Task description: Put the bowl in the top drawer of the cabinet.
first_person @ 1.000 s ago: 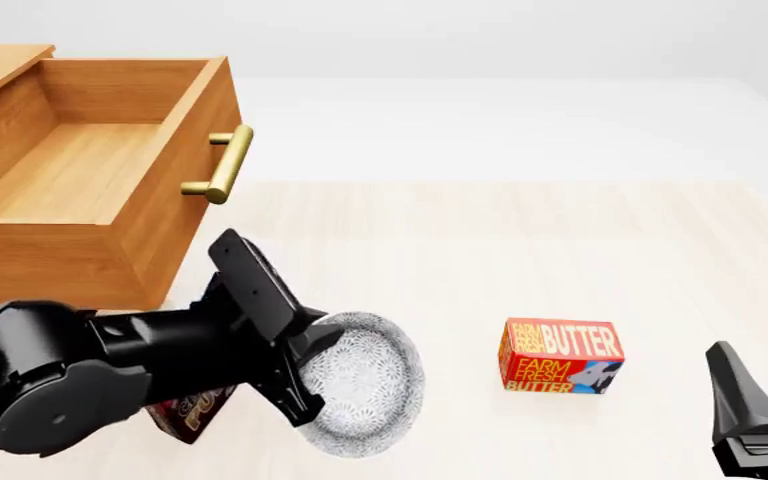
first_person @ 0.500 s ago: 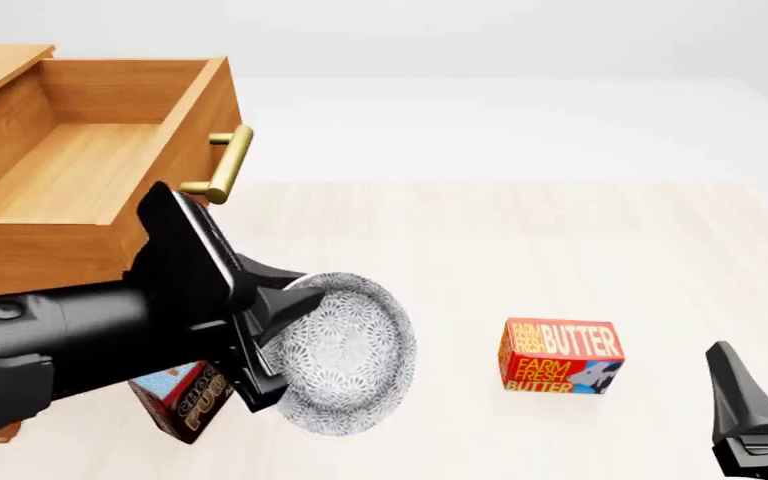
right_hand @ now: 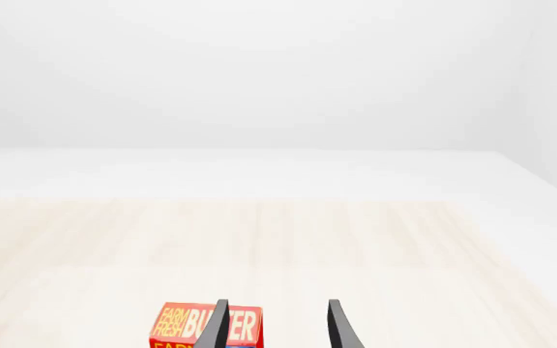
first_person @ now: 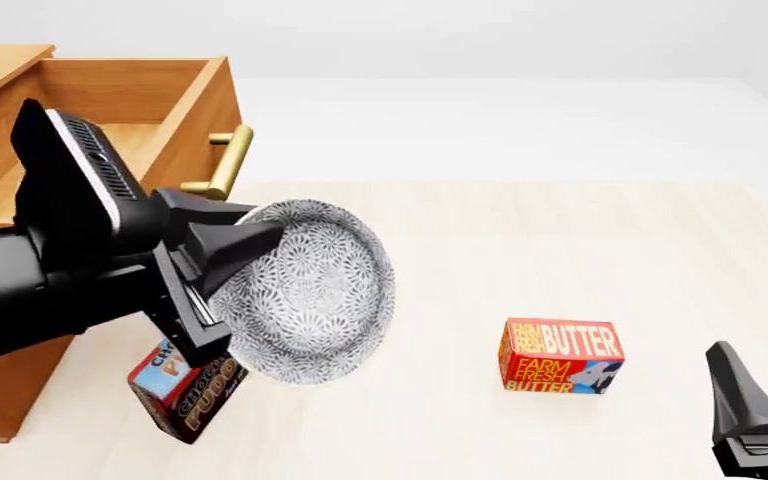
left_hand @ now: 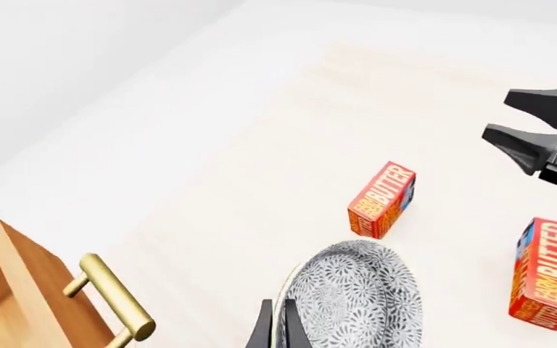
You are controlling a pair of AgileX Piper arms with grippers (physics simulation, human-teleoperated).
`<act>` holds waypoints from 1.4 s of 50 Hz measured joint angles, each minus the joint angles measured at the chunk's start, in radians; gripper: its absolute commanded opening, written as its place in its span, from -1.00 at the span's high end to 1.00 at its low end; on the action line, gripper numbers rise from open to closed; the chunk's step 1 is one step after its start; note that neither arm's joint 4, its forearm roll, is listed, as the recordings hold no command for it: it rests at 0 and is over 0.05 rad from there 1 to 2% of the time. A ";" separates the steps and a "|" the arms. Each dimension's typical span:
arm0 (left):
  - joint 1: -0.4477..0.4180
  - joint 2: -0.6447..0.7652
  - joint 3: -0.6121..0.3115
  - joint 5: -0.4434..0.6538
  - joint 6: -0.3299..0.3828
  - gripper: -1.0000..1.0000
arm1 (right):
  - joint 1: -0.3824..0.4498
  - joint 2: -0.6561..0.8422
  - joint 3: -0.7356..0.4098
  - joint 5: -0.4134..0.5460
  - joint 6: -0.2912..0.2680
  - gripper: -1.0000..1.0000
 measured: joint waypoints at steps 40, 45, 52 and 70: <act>0.160 0.002 -0.275 0.166 0.094 1.00 | 0.000 0.000 0.000 0.000 0.000 -1.00; 0.182 0.014 -0.313 0.183 0.103 1.00 | 0.000 0.000 0.000 0.000 0.000 -1.00; 0.219 0.035 -0.361 0.203 0.109 1.00 | 0.000 0.000 0.000 0.000 0.000 -1.00; 0.333 0.126 -0.503 0.261 0.072 1.00 | 0.000 0.000 0.000 0.000 0.000 -1.00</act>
